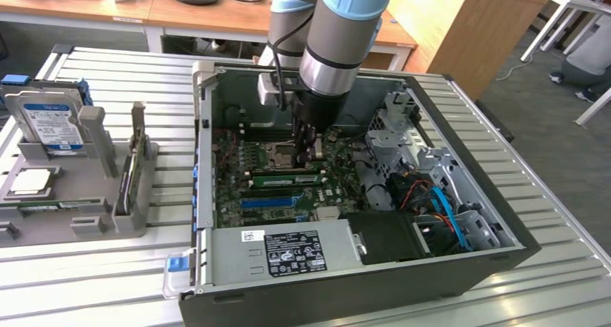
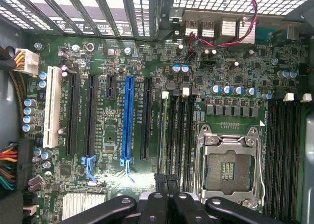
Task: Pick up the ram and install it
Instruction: 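Press down the ram until it locks into place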
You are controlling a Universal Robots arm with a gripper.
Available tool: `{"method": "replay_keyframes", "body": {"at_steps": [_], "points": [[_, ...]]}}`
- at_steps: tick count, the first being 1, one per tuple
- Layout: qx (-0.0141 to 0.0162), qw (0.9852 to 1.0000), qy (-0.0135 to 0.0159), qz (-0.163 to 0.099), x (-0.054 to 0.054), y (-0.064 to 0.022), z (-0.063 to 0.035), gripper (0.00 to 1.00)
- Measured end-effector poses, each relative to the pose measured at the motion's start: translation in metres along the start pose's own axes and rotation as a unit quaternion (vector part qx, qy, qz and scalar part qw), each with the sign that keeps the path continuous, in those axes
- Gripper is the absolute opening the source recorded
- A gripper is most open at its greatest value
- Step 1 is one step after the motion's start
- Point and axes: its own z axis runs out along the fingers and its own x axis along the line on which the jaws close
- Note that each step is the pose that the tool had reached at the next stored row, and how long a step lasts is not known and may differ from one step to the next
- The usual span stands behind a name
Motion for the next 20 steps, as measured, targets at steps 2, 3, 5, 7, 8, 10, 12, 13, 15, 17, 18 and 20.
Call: {"method": "replay_keyframes", "body": {"at_steps": [2, 3, 5, 7, 8, 10, 12, 13, 15, 17, 18, 20], "points": [[0.0001, 1.0000, -0.0001, 0.004, 0.0000, 0.0000, 0.0000, 0.11], [0.0002, 1.0000, -0.0003, 0.007, 0.0000, 0.0000, 0.0001, 0.11], [0.0004, 0.9999, -0.0004, 0.014, 0.0000, 0.0000, 0.0000, 0.11], [0.0006, 0.9998, -0.0006, 0.022, 0.0000, 0.0000, 0.0000, 0.11], [0.0007, 0.9997, -0.0007, 0.026, 0.0000, 0.0000, 0.0001, 0.11], [0.0010, 0.9993, -0.0009, 0.037, 0.0000, 0.0000, 0.0001, 0.11], [0.0013, 0.9988, -0.0012, 0.048, 0.0000, 0.0000, 0.0001, 0.11], [0.0015, 0.9985, -0.0014, 0.054, 0.0000, 0.0000, 0.0001, 0.11], [0.0018, 0.9978, -0.0017, 0.066, 0.0000, 0.0000, 0.0001, 0.11], [0.0021, 0.9970, -0.0019, 0.077, 0.0000, 0.0000, 0.0001, 0.11], [0.0022, 0.9967, -0.0021, 0.081, 0.0000, 0.0000, 0.0001, 0.11], [0.0025, 0.9960, -0.0022, 0.089, 0.0000, 0.0000, 0.0001, 0.11]]}}
